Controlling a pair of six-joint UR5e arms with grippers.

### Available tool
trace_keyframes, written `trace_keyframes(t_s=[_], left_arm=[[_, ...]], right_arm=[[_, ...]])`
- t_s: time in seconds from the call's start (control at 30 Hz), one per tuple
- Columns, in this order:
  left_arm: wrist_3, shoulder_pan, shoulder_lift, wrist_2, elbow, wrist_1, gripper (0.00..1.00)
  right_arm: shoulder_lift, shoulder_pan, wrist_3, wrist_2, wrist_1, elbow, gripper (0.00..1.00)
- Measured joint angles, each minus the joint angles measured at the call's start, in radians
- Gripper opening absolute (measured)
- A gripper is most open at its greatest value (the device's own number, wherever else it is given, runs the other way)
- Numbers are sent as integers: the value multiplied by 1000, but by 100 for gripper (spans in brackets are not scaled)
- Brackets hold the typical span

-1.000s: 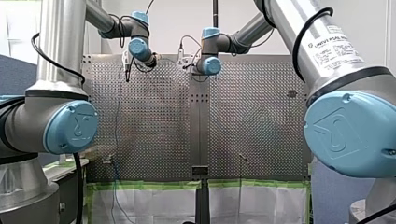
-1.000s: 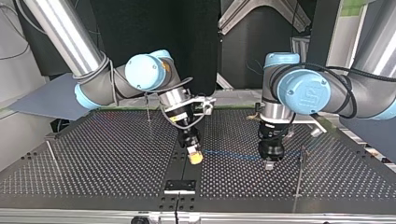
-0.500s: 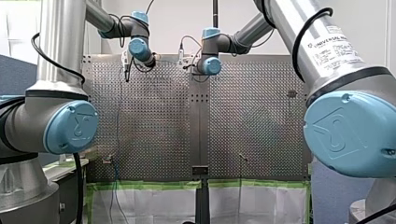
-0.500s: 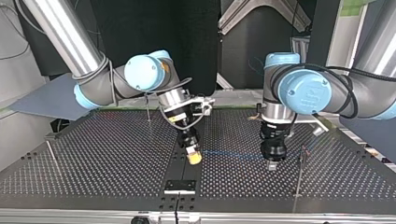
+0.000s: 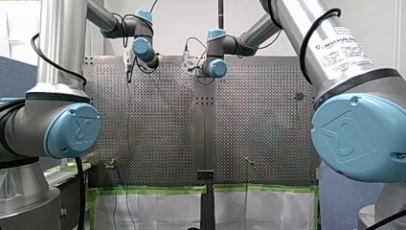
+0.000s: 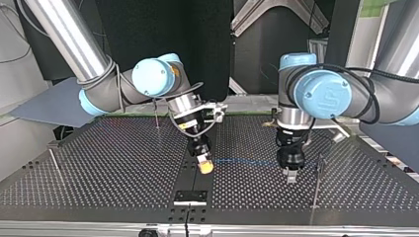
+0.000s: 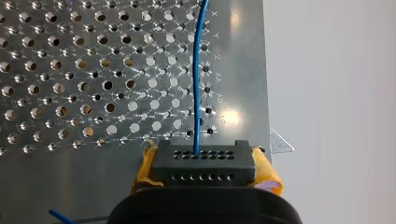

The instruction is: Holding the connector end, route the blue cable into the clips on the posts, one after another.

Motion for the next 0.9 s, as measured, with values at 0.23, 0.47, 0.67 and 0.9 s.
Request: trace_keyframes(t_s=[0.23, 0.47, 0.67, 0.9], left_arm=[[1, 0, 20, 1, 0, -1, 36], [1, -1, 21, 4, 0, -18, 36], [-1, -1, 18, 5, 0, -26, 36], [-2, 0, 11, 6, 0, -24, 26]], right_arm=[[0, 0, 1, 0, -1, 0, 0], [0, 0, 2, -1, 1, 0, 0], [0, 2, 3, -2, 1, 0, 0], [0, 3, 3, -2, 1, 0, 0]])
